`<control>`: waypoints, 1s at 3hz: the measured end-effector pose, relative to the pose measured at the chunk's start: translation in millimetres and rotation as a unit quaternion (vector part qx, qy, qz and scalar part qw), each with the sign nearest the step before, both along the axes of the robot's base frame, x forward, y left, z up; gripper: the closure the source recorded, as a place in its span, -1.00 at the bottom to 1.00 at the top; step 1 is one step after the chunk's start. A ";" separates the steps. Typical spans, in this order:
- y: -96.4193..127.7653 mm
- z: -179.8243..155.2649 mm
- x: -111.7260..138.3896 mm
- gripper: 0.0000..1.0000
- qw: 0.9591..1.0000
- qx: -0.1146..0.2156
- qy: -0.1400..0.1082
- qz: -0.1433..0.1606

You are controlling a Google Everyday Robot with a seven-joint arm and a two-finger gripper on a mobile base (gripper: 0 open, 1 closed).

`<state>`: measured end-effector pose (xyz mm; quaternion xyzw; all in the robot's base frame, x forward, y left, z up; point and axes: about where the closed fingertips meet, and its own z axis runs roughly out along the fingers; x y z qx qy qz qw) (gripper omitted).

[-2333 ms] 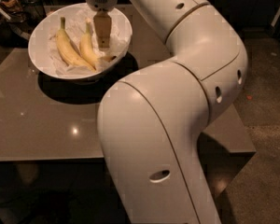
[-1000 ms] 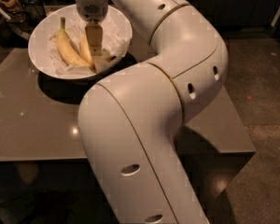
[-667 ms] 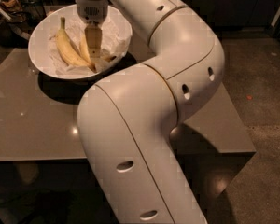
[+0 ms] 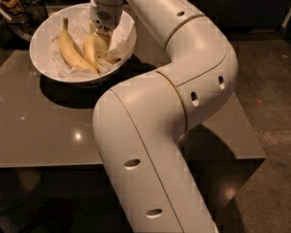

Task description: Pick banana from white bowl

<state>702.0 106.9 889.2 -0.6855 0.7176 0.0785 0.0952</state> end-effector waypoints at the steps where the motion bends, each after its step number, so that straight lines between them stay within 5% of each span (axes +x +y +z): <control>1: 0.1 -7.3 -0.9 -0.30 0.999 0.017 0.024 -0.023; 3: 6.6 -19.9 -2.3 -0.32 0.997 0.025 0.055 -0.053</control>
Offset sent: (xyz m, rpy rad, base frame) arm -0.0595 -0.0468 0.0031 -0.1494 0.3997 -0.0502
